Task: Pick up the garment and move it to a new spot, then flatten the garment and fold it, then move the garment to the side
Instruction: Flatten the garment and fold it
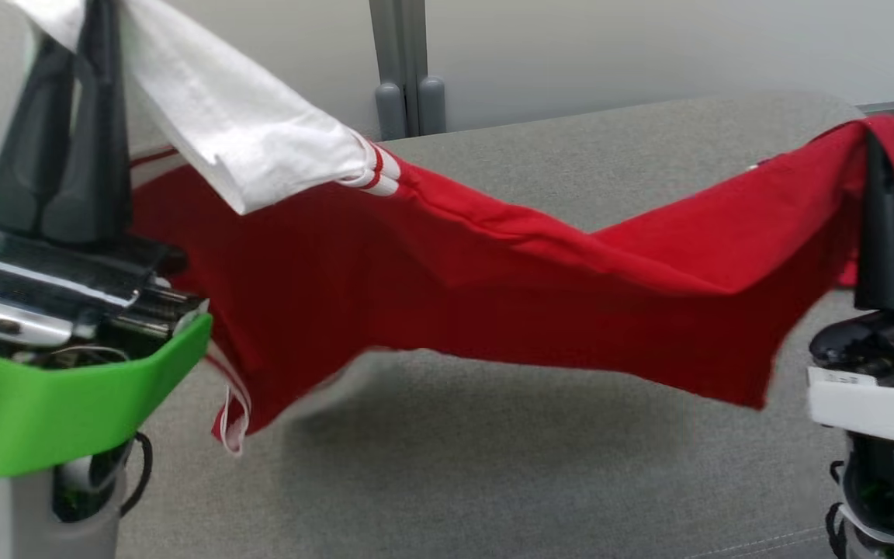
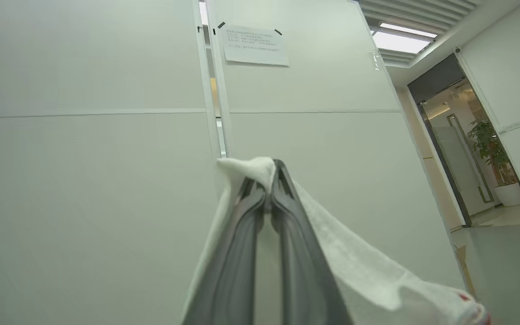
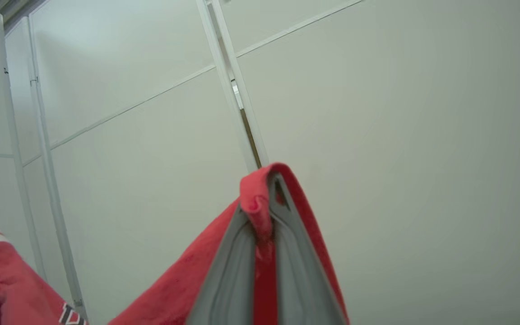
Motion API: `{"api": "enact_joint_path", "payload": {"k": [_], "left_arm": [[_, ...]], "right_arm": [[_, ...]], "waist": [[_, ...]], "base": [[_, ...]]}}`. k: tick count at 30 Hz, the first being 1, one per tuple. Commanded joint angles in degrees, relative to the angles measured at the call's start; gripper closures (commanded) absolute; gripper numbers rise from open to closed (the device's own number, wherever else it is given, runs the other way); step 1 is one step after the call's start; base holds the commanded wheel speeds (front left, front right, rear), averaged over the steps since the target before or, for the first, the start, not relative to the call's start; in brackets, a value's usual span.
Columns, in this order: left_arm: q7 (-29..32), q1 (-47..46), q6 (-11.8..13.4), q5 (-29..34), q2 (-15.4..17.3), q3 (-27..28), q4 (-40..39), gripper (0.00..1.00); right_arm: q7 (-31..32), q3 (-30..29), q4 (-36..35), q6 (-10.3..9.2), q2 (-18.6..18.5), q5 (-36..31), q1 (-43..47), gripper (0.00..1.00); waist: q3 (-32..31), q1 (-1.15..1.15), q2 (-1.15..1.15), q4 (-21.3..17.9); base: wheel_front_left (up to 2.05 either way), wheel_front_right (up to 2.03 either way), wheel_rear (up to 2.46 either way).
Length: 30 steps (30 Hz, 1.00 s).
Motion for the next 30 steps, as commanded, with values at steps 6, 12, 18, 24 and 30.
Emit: {"api": "enact_joint_path", "payload": {"k": [6, 12, 18, 24, 30], "left_arm": [[7.29, -8.64, -0.64, -0.26, 3.05, 1.52, -5.87, 1.0], [11.39, -15.8, -1.61, -2.61, 3.28, 0.62, 0.37, 1.0], [11.24, -30.9, -3.02, -1.72, 3.28, -0.96, 15.26, 1.0], [6.16, -51.79, -3.29, 1.9, 1.84, -1.63, 33.57, 1.0], [-1.2, -62.58, -2.17, 2.93, -2.07, -2.65, 47.16, 1.0]], "right_arm": [[3.57, -5.24, -10.75, -0.04, -0.12, 0.32, 1.7, 1.0], [5.88, -7.27, -8.0, -0.02, -0.1, 1.98, -2.87, 1.0], [7.91, -3.39, 5.72, -0.02, -0.9, -0.54, -22.42, 1.0], [5.18, -2.34, 25.83, -0.03, -1.23, -6.69, -50.05, 1.0], [0.52, -4.26, 45.53, -0.02, -0.52, -15.99, -68.01, 1.0]], "waist": [[3.32, 0.0, 0.0, -1.59], [10.44, 0.0, 0.0, -2.34], [18.96, 0.0, 0.0, -2.8], [25.36, 0.0, 0.0, -2.73], [31.83, 0.0, 0.0, 0.43]], "base": [[0.0, 0.0, 0.0], [0.0, 0.0, 0.0], [0.0, 0.0, 0.0], [0.0, 0.0, 0.0], [0.0, 0.0, 0.0]]}}
